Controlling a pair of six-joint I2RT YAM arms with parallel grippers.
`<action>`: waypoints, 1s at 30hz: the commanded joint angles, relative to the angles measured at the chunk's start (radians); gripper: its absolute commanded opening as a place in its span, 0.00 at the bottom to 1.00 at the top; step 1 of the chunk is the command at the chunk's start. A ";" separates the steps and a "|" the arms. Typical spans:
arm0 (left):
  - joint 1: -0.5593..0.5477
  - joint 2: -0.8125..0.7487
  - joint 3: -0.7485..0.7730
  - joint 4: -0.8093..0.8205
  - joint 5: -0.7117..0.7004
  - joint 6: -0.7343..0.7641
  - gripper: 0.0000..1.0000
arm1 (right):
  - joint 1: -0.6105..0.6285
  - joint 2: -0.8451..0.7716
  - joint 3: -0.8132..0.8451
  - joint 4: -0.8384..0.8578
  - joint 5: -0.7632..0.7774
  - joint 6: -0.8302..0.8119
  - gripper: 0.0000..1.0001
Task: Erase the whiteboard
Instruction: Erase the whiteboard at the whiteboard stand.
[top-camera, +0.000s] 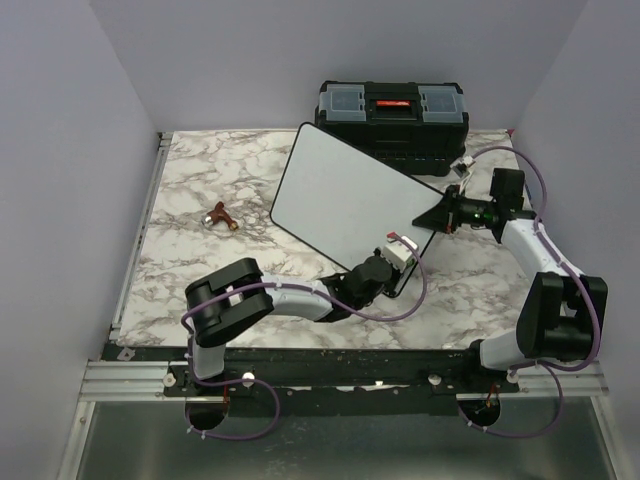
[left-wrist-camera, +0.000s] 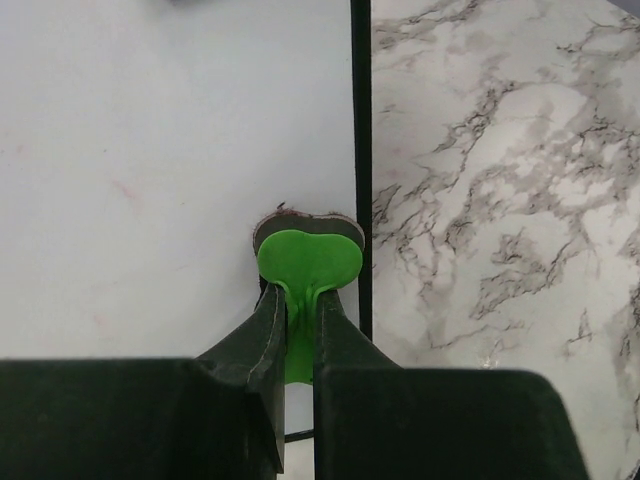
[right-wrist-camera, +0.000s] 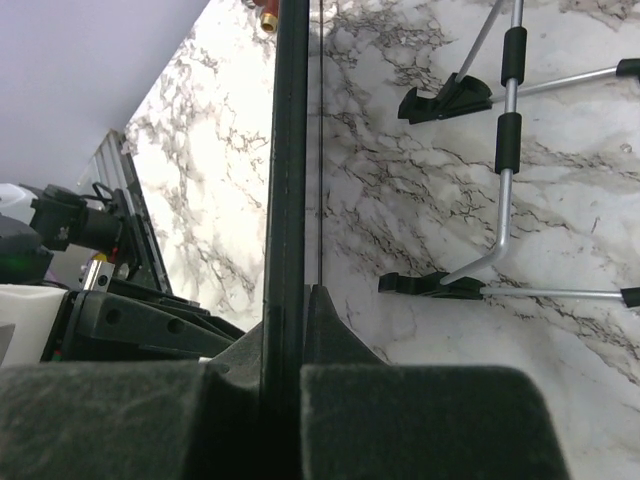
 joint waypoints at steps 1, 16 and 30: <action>0.014 0.027 -0.072 -0.063 -0.210 0.037 0.00 | 0.021 -0.016 -0.043 0.017 -0.218 0.167 0.01; -0.013 -0.031 -0.171 -0.124 -0.289 0.006 0.00 | 0.023 -0.014 -0.050 0.022 -0.209 0.162 0.01; 0.143 -0.094 -0.132 -0.120 -0.276 0.017 0.00 | 0.022 -0.021 -0.055 0.020 -0.202 0.148 0.01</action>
